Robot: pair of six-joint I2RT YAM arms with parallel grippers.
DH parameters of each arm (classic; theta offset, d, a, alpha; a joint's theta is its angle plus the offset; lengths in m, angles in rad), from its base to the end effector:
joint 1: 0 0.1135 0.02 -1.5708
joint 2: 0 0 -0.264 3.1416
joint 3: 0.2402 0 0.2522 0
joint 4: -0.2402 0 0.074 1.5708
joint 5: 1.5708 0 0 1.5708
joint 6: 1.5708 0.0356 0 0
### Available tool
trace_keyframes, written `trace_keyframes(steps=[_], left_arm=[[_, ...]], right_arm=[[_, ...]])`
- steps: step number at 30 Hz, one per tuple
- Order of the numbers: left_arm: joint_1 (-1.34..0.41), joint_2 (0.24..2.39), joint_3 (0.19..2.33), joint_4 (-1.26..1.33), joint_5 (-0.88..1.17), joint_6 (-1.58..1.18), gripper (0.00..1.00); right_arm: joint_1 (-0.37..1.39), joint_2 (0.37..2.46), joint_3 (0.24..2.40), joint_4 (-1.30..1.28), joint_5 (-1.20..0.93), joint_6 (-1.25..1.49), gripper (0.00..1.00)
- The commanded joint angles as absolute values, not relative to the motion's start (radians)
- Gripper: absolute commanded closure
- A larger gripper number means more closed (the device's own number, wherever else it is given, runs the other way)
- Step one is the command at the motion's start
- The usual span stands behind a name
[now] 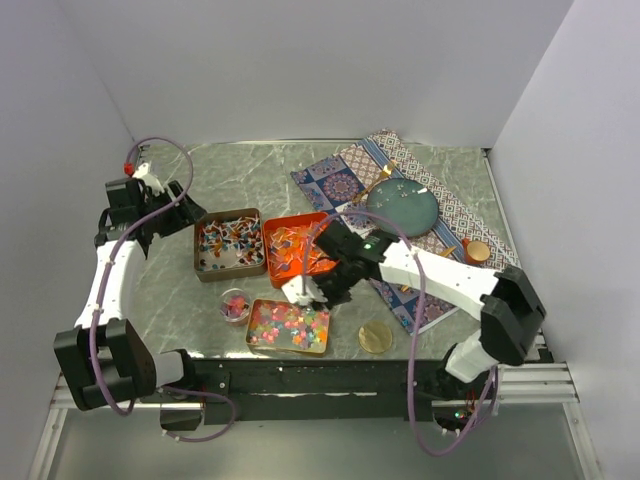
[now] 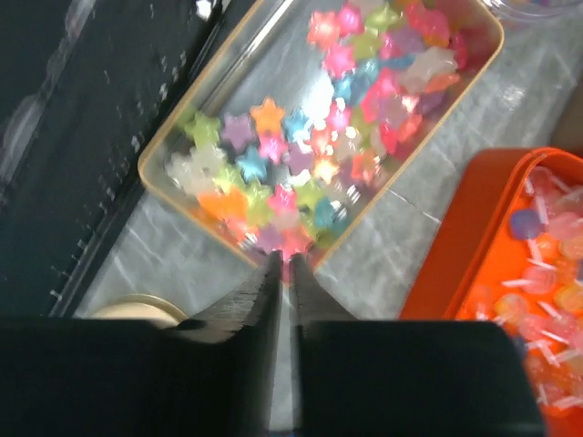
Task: Pack the candies
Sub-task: Adjust the storage box at the center of the board.
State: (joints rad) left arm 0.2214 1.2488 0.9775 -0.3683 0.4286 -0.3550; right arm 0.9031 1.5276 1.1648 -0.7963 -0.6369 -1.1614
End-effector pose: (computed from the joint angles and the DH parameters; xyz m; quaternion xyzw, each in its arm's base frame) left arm 0.2704 0.0457 0.2926 -0.1566 0.8642 -0.2189 0.4250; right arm 0.1691 0.2487 0.2524 -0.8309 0.4219 0.2789 0.2320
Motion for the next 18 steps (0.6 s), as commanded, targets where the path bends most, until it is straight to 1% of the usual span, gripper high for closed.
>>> trace_keyframes(steps=[1, 5, 10, 15, 18], left_arm=[[0.225, 1.197, 0.939, -0.322, 0.442, -0.37, 0.29], [0.227, 1.184, 0.931, -0.318, 0.44, -0.368, 0.29], [0.232, 1.166, 0.93, -0.33, 0.43, -0.365, 0.28], [0.235, 1.15, 0.919, -0.341, 0.431, -0.357, 0.28], [0.235, 1.166, 0.92, -0.35, 0.437, -0.359, 0.29]], right_arm=[[0.948, 1.673, 1.294, -0.813, -0.657, -1.014, 1.0], [0.982, 1.773, 1.387, -0.85, -0.614, -0.979, 1.0], [1.017, 1.871, 1.407, -0.805, -0.528, -0.913, 1.0], [1.017, 1.882, 1.362, -0.64, -0.364, -0.842, 1.0], [0.997, 1.907, 1.385, -0.608, -0.313, -0.812, 1.0]])
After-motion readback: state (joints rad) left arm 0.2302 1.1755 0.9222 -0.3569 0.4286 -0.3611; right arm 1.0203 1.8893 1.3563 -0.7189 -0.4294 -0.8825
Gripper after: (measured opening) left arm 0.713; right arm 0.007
